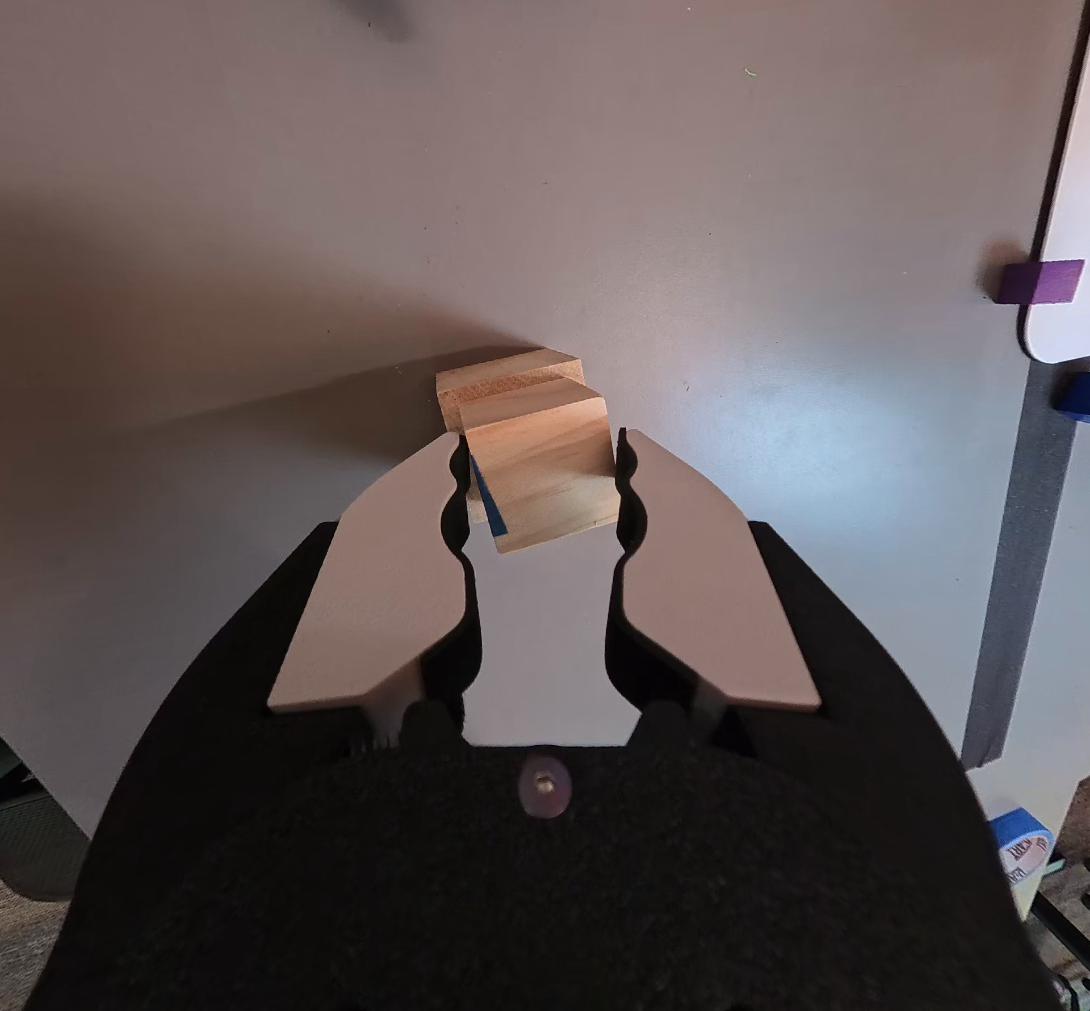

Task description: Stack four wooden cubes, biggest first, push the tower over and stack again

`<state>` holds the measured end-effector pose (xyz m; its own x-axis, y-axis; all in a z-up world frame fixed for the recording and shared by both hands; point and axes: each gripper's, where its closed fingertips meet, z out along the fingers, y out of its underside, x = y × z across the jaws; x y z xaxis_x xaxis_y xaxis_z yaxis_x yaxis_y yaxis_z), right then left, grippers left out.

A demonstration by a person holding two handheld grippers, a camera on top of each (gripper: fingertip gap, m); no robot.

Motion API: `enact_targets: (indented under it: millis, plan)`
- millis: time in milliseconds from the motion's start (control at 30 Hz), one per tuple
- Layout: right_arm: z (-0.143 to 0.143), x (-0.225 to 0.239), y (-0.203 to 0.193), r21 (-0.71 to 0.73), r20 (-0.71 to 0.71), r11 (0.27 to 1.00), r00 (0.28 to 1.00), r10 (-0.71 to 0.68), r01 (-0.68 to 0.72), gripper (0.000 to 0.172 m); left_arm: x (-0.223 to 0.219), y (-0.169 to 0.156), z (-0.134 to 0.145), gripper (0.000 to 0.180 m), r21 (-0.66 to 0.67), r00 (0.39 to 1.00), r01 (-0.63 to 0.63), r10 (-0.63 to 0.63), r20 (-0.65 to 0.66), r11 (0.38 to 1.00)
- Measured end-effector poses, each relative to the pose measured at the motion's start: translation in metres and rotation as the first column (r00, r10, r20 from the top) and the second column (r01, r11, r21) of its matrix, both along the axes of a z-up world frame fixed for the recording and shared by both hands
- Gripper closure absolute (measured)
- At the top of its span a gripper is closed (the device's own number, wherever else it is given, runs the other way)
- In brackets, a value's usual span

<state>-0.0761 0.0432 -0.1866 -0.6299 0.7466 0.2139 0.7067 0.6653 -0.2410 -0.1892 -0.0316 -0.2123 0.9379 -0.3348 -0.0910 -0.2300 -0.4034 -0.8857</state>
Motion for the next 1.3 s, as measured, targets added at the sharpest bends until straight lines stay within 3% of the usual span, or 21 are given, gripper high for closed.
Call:
enact_targets:
  millis: [1300]
  plan:
    - [-0.003, 0.0003, 0.0009, 0.038, -0.009, 0.999, 1.0, 0.021, -0.021, 0.118, 0.0018, -0.0004, -0.0015, 0.118, -0.007, 1.0, 0.007, -0.007, 0.0, 1.0]
